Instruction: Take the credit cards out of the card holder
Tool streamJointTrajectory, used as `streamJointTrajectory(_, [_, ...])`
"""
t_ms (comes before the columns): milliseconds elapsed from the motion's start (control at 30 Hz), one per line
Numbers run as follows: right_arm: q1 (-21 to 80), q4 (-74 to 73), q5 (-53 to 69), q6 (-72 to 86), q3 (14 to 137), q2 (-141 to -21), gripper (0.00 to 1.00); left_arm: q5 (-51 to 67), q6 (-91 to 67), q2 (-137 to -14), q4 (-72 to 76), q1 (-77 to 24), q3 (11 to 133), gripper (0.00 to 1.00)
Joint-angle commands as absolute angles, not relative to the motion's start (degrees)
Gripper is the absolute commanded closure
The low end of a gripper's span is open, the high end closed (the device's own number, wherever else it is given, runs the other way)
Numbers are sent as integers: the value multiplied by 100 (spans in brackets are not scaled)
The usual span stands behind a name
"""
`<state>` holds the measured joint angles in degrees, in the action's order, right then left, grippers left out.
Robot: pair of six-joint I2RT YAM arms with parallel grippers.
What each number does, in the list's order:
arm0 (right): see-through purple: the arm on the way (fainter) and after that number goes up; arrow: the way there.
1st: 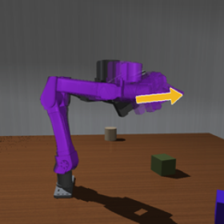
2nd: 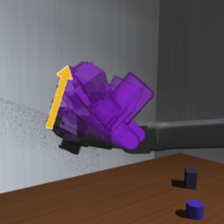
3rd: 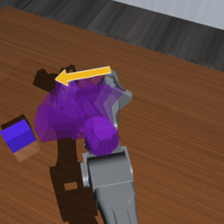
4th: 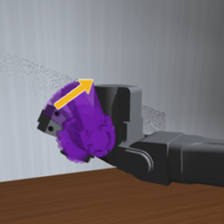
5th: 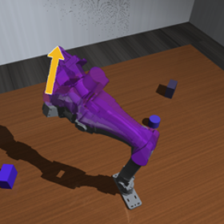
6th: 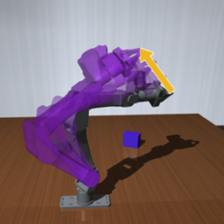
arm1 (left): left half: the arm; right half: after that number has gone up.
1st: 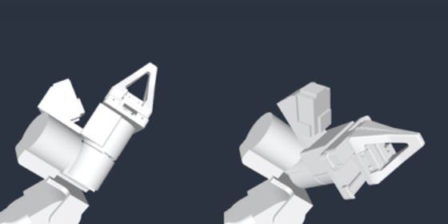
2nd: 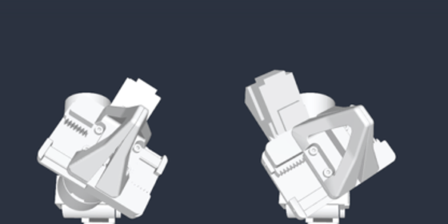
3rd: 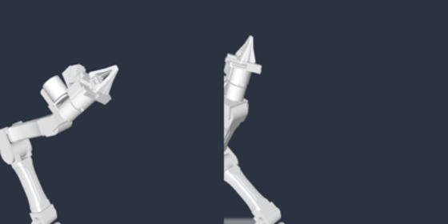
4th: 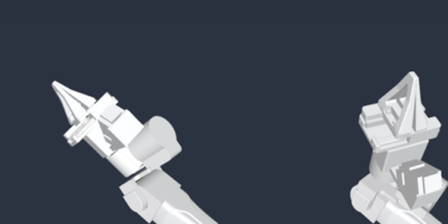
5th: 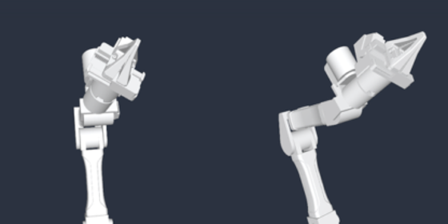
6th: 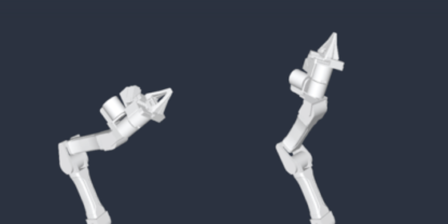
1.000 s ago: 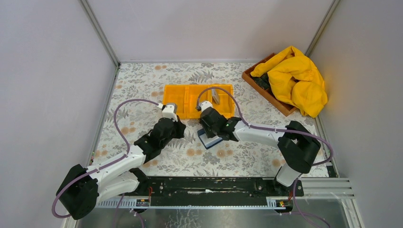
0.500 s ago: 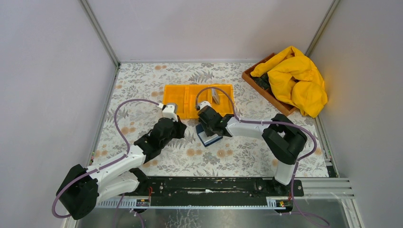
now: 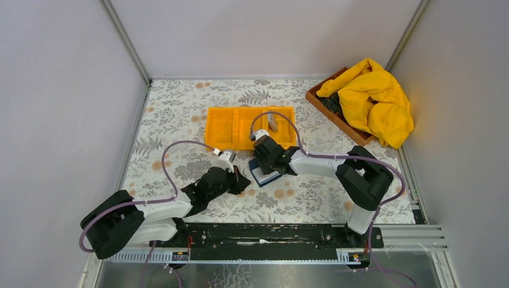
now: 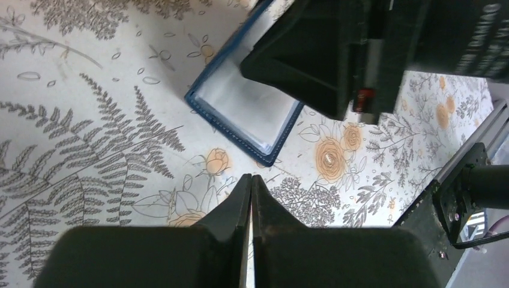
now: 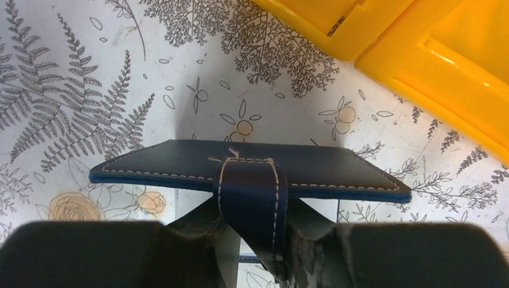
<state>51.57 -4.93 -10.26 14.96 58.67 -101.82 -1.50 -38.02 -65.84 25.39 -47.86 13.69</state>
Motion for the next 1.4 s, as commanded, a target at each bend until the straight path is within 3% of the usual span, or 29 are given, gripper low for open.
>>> streamJointTrajectory(0, [5131,-503,-664,1617,5690,-9871,72,-411,-4138,-6768,4206,-4865,1007,81])
streamJointTrajectory(67, [5132,-493,-657,1617,5645,-9802,72,-613,-4007,-6776,4339,-4893,948,54])
streamJointTrajectory(133, [5126,-490,-635,1617,5609,-9734,72,-817,-3884,-6775,4444,-4896,917,40])
streamJointTrajectory(533, [5127,-398,-330,1569,5327,-9201,73,-1430,-2869,-7735,5737,-4898,1089,38])
streamJointTrajectory(867, [5116,-478,-96,1347,5182,-8850,73,-1072,-2013,-9055,7647,-4888,963,36])
streamJointTrajectory(1067, [5067,-516,-75,1292,5094,-8747,73,-501,-1829,-9988,8834,-4880,1122,48])
streamJointTrajectory(1233, [5052,-526,-35,1301,5005,-8654,73,-314,-1705,-10364,9107,-4872,1282,98])
streamJointTrajectory(1367, [5051,-610,-79,1271,4921,-8522,73,-59,-1681,-10334,9105,-4847,1374,100])
